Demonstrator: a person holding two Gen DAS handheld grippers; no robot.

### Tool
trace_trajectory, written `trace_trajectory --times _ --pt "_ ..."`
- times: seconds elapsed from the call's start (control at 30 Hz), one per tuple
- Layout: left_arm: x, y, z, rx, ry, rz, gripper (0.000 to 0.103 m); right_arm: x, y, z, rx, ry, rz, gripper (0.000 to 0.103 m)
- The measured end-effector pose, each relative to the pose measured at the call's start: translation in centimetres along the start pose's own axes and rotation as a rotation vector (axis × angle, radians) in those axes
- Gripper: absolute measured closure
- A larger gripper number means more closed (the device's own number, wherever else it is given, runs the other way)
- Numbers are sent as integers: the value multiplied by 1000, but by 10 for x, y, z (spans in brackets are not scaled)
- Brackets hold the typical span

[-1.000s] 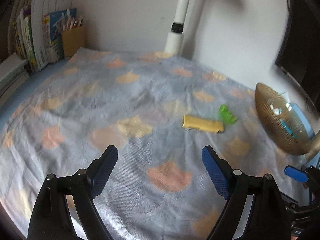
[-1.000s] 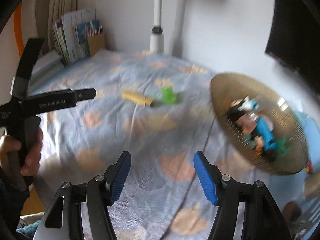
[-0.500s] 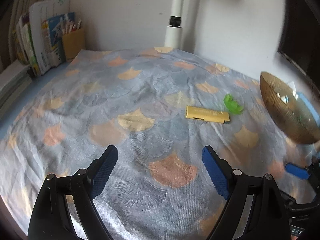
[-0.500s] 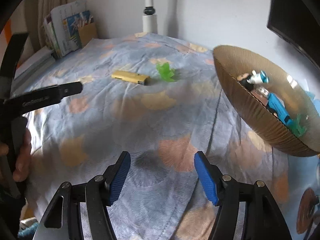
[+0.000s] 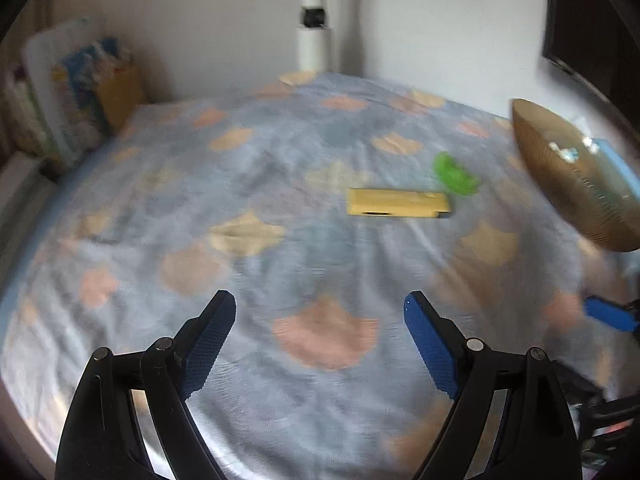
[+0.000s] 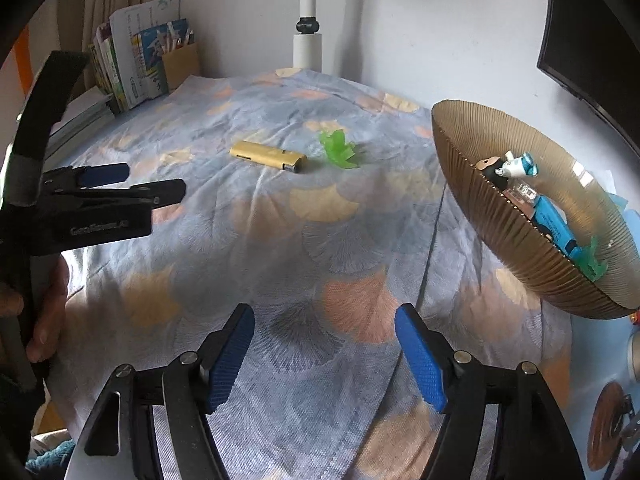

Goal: Organize rigid objects
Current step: 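Move both open tools back over the yellow stick and green toy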

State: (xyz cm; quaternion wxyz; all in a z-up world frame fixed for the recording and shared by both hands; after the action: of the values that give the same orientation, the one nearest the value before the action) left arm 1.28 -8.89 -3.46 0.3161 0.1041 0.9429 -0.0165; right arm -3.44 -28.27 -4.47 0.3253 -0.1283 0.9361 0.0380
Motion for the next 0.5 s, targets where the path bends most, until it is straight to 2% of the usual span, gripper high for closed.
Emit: trace_trajectory --times 0.07,0.17,0.23,0.33,0.5 --pt "-15 -7 -3 71 20 -19 18 -2 0 -2 -24 22 12 32" --pt "-40 -20 -2 113 -1 -35 18 -19 -2 -14 -25 10 22 32" --pt "-51 -35 10 102 0 11 18 -37 -7 -21 -14 -2 35 32" --pt "-57 -54 35 45 13 92 18 -58 -16 -20 -69 9 94 32" --pt "-58 -59 67 13 59 109 17 -73 -29 -1 -135 39 173 32"
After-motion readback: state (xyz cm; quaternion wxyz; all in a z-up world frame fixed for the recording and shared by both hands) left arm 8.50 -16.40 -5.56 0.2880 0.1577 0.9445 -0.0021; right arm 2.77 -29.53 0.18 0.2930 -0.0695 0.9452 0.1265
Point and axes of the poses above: each gripper's, at about its wrist camera, not at the fingertips, and z roughly the way its jaws point, y to its left, x to its underside, the point moved 8 cm from there along z, roughly the way its jaws point, and after that the axes turned 3 degrees about -x, right-handed, at the moved point
